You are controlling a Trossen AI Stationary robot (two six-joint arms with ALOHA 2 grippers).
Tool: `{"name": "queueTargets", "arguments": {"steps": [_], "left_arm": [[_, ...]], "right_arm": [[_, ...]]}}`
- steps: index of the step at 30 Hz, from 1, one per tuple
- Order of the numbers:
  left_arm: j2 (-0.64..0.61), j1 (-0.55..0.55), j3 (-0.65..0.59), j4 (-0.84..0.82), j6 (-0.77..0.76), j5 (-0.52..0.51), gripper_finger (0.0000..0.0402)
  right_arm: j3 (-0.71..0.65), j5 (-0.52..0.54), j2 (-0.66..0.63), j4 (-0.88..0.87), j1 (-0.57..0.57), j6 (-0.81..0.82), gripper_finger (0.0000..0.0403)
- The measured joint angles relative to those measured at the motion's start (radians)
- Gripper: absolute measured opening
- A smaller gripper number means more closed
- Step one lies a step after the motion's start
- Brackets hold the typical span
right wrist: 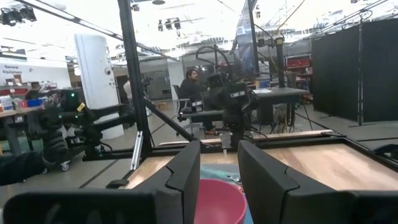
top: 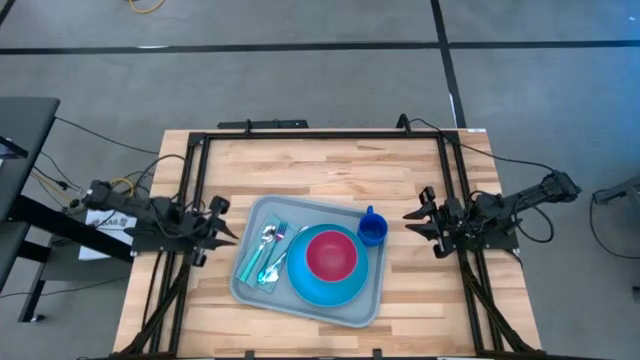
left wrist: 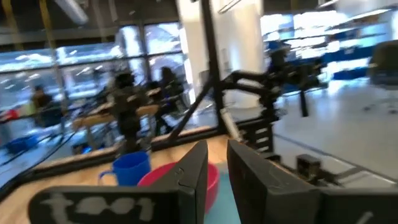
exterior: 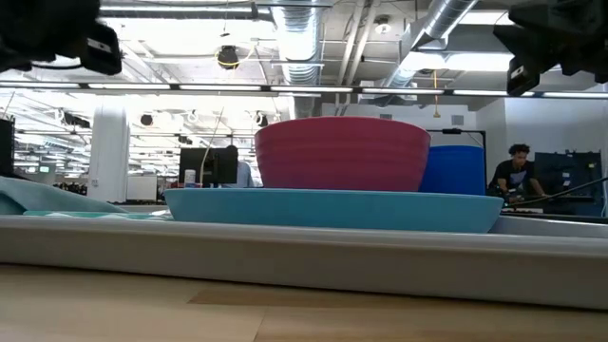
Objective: Set up tray
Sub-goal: Return to Home Position
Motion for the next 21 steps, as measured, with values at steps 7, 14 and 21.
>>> {"name": "queueTargets", "arguments": {"steps": [7,14,21], "left_arm": [[-0.001,0.086,-0.001,-0.008,0.021,0.069,0.0051],[0.021,0.096,0.0,-0.158,-0.042,-0.006,0.0051],[0.035,0.096,0.0,-0.162,-0.042,-0.006,0.0051]], "right_arm": [[0.0,0.0,0.0,-0.004,0.0,0.0,0.0102],[0.0,0.0,0.0,-0.005,0.0,0.0,0.0102],[0.0,0.0,0.0,-0.024,0.0,0.0,0.0102]]}}
